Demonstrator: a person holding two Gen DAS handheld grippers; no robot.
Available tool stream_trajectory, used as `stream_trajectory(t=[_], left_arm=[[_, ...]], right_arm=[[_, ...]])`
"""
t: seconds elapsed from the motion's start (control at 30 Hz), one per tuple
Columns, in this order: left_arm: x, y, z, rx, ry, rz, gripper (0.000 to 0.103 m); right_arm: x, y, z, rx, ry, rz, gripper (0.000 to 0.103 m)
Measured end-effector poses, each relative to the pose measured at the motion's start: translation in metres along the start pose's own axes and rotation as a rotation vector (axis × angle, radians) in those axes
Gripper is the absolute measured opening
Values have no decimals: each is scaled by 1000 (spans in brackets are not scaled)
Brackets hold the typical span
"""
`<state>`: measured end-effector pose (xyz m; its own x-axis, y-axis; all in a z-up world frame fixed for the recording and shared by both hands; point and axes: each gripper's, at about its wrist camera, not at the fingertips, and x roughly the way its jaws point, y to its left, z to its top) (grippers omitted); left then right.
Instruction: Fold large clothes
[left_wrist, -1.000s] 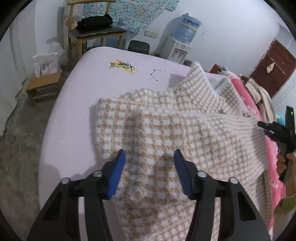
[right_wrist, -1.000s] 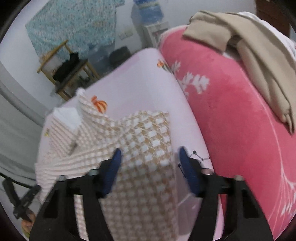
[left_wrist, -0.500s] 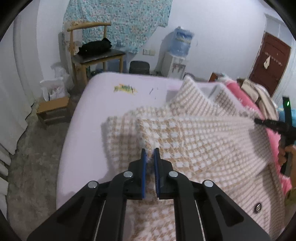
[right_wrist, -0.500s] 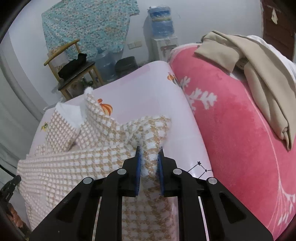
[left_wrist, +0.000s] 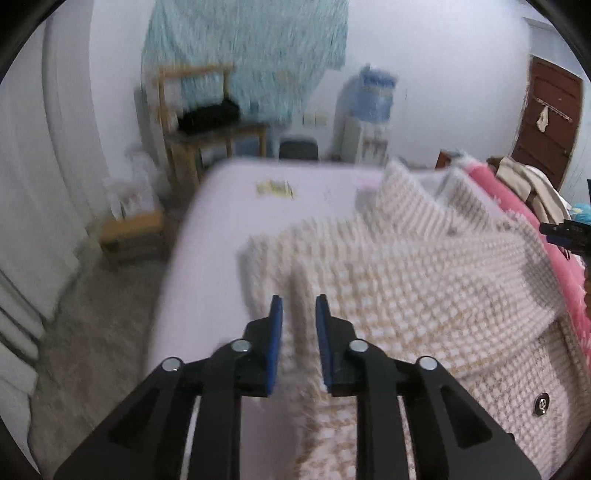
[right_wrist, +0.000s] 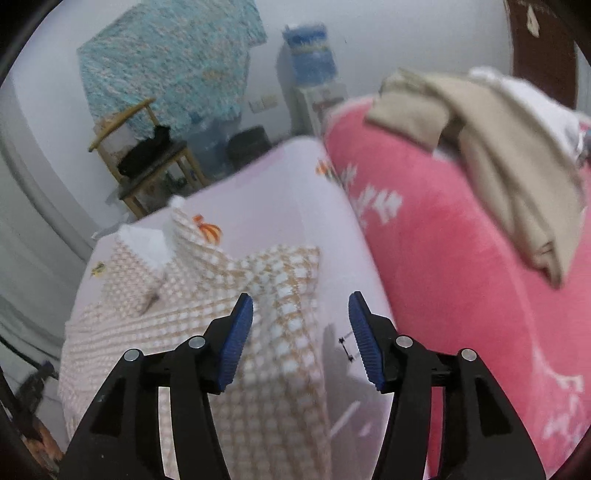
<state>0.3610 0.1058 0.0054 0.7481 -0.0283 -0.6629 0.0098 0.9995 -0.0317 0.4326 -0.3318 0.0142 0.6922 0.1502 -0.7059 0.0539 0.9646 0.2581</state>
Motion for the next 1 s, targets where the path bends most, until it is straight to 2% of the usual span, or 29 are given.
stream_trajectory(t=[0.07,0.2,0.27,0.33,0.37,0.4,0.5,0.53,0.6,0.67,0.73,0.83,0.87,0.97,1.0], left_arm=[[-6,-7,8,31,-25,-42,20],[37,-33,17,58,134,-110,23],[63,-39,14,59,189,-78,23],[70,-37,11,39,169,-79,25],[70,-36,10,30,161,-84,25],[69,-34,10,18,158,-87,25],[62,-35,11,13,150,-76,25],[51,-40,14,35,120,-71,25],[33,-51,17,62,80,-148,25],[24,-67,16,112,95,-190,25],[29,-84,10,158,138,-212,29],[54,-97,-6,215,222,-149,38],[59,-96,-11,214,221,-145,39],[41,-95,-13,220,194,-121,40],[30,-94,-15,217,189,-113,47]], right_arm=[[-11,13,-6,-49,7,57,52],[5,64,-24,-190,119,158,44],[25,82,-33,-233,178,164,43],[54,93,-44,-262,253,122,39],[64,96,-48,-284,257,75,39],[66,100,-50,-315,220,53,40],[57,102,-45,-291,232,32,39],[46,106,-45,-302,211,34,39],[19,120,-49,-338,158,94,39],[5,135,-60,-385,156,144,39],[6,150,-72,-451,177,149,39],[35,160,-94,-524,231,63,40],[48,157,-100,-505,266,54,41],[41,147,-94,-425,266,63,43],[26,142,-93,-392,248,62,45]])
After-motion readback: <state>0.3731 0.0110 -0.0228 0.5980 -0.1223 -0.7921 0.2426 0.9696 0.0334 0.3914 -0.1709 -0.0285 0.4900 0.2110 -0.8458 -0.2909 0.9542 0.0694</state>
